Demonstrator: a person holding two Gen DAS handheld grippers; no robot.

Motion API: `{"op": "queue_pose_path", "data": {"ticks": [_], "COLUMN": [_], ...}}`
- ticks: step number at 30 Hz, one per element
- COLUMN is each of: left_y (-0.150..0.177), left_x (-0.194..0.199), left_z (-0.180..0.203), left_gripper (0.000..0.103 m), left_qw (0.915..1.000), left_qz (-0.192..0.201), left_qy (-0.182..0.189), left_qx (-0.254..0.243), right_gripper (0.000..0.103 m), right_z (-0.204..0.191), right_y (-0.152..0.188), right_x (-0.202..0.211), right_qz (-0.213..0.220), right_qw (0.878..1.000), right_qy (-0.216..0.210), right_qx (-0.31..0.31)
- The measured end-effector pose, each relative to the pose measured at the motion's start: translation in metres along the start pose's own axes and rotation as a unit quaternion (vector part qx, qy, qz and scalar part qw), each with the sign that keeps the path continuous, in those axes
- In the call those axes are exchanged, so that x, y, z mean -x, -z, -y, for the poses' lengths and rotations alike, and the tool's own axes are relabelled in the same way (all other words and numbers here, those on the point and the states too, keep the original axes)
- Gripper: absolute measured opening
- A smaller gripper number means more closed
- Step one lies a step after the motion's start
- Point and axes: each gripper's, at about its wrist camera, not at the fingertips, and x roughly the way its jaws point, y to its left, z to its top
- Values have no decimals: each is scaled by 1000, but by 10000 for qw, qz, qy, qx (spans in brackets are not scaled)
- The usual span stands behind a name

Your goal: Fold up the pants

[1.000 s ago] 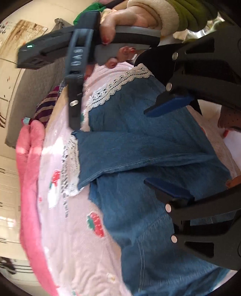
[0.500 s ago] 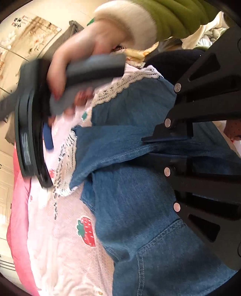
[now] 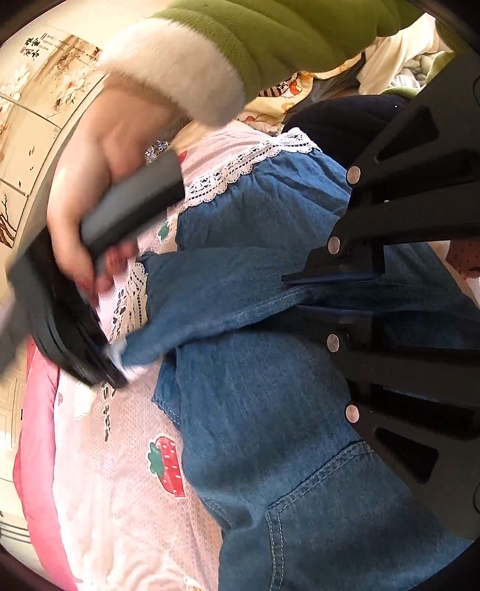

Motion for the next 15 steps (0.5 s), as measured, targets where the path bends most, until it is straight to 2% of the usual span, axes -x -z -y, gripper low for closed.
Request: {"op": "queue_pose_path", "data": {"ticks": [2,5,8,12,15], "left_y": [-1,0,1,7,12], "left_x": [1,0,1,0,-2], "left_z": [-2,0,2,17,28], "left_gripper": [4,4,4,4,4], "left_qw": [10000,10000,9999,9988,9966], "left_qz": [-9,2,14,10,-67], "left_qy": [-16,-27,-37,-107,-242], "left_qx": [11,-15,-95,-473,-786], "right_gripper": [9,9,9,9,9], "right_z": [25,56,90,108,114], "right_y": [18,49,100,163,217], "right_x": [33,73,115,144,145], "right_qz": [430,862,1281,1473,1465], "right_qw": [9978,9913,9799,9669,9588], "right_qy": [-330,-503,-604,-763,-882], "right_qx": [-389,-861,-1404,-1939,-2270]}}
